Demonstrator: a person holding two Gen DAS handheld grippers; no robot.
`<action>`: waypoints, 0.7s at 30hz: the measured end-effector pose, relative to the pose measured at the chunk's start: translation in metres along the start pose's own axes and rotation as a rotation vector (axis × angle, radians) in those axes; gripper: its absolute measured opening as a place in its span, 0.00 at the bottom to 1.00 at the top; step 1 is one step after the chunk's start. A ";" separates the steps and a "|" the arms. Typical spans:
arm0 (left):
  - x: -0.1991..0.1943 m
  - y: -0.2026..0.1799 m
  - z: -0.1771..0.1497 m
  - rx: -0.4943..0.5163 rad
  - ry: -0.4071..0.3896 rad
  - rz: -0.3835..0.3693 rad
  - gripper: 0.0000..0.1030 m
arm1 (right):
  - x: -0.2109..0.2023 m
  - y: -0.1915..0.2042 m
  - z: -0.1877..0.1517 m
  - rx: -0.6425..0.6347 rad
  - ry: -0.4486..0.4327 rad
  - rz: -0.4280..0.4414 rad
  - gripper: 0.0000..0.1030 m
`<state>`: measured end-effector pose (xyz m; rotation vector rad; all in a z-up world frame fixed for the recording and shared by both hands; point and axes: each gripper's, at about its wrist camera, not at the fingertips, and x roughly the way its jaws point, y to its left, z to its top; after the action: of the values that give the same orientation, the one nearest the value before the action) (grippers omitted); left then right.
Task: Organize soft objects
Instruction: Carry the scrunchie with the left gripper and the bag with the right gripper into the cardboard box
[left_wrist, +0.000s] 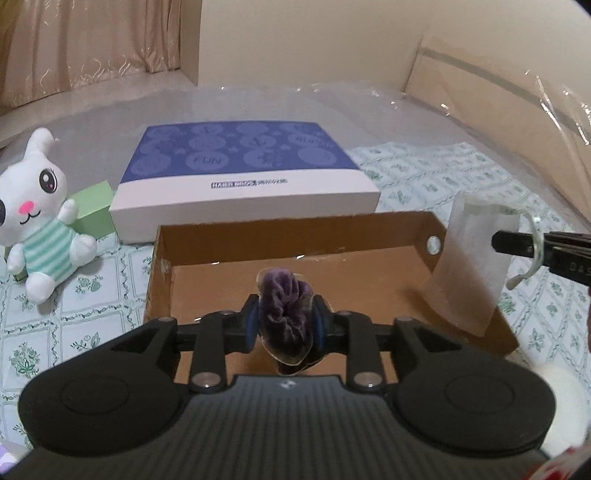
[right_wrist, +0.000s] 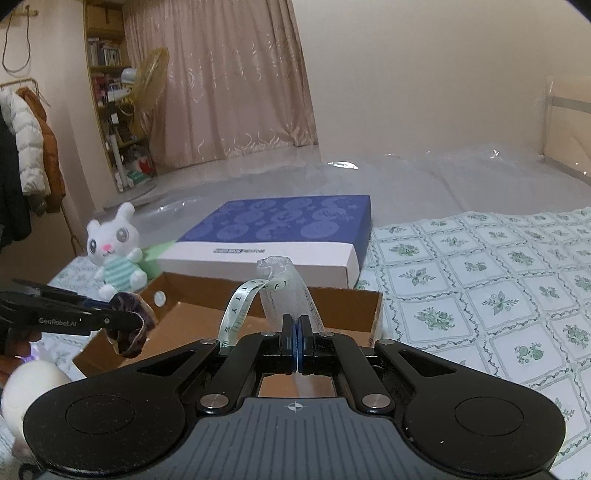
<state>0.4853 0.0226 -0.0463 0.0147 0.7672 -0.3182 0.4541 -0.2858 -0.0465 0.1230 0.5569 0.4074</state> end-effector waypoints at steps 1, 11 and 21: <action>0.002 0.001 -0.001 -0.002 0.008 0.004 0.30 | 0.002 0.001 0.000 -0.006 0.003 -0.002 0.00; -0.004 0.013 -0.002 -0.008 0.022 0.028 0.37 | 0.016 0.009 -0.001 -0.029 0.027 0.016 0.01; -0.024 0.025 -0.010 -0.015 0.021 0.058 0.37 | 0.041 0.008 0.005 0.092 0.115 0.115 0.04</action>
<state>0.4694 0.0541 -0.0402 0.0261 0.7886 -0.2572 0.4854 -0.2619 -0.0607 0.2215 0.6847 0.5027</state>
